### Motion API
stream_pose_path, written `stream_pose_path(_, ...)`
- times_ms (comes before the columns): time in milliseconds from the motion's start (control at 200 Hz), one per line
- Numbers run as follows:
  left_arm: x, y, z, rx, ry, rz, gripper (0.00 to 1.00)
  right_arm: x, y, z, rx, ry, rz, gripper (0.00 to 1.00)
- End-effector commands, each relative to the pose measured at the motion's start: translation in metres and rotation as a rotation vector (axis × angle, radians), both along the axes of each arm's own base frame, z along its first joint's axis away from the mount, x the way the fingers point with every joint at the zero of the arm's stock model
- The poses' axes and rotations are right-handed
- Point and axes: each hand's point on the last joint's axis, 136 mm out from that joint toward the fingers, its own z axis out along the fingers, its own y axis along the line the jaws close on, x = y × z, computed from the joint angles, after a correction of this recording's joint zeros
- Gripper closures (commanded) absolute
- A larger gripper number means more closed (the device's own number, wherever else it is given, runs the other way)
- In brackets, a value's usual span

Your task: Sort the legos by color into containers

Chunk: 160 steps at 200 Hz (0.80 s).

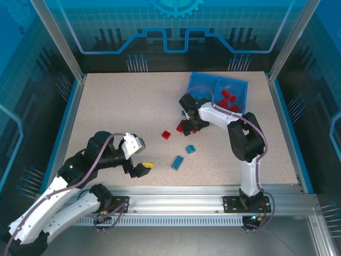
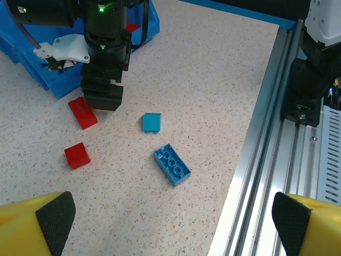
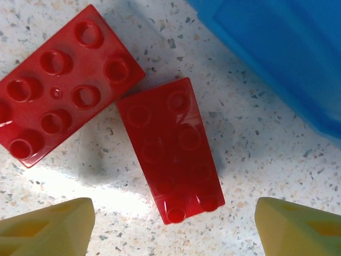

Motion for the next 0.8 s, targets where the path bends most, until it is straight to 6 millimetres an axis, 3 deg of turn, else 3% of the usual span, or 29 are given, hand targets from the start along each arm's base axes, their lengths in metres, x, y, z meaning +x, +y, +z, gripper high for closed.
stream_pose_path(0, 0.0, -0.005, 0.012, -0.039, -0.058, -0.03, 0.01, 0.0, 0.006, -0.017, 0.013, 0.049, 0.015, 0.28)
stream_pose_path(235, -0.001, 0.0, 0.003, -0.013, -0.052, -0.017, 0.01, -0.005, 0.009, -0.025, 0.034, 0.066, 0.012, 0.53)
stream_pose_path(420, 0.001, 0.0, 0.004, -0.041, -0.065, 0.003, 0.01, -0.011, 0.004, -0.02, 0.014, 0.068, -0.002, 0.71)
stream_pose_path(495, 0.002, -0.001, 0.004, -0.043, -0.07, 0.002, 0.01, -0.018, 0.0, -0.015, 0.012, 0.067, -0.013, 0.73)
stream_pose_path(660, 0.006, -0.002, 0.008, -0.052, -0.104, 0.002, 0.01, -0.035, -0.007, 0.015, 0.053, 0.016, -0.076, 0.76)
stream_pose_path(795, 0.006, -0.007, 0.016, -0.071, -0.149, -0.029, 0.01, -0.044, -0.014, 0.058, 0.113, -0.089, -0.132, 0.77)
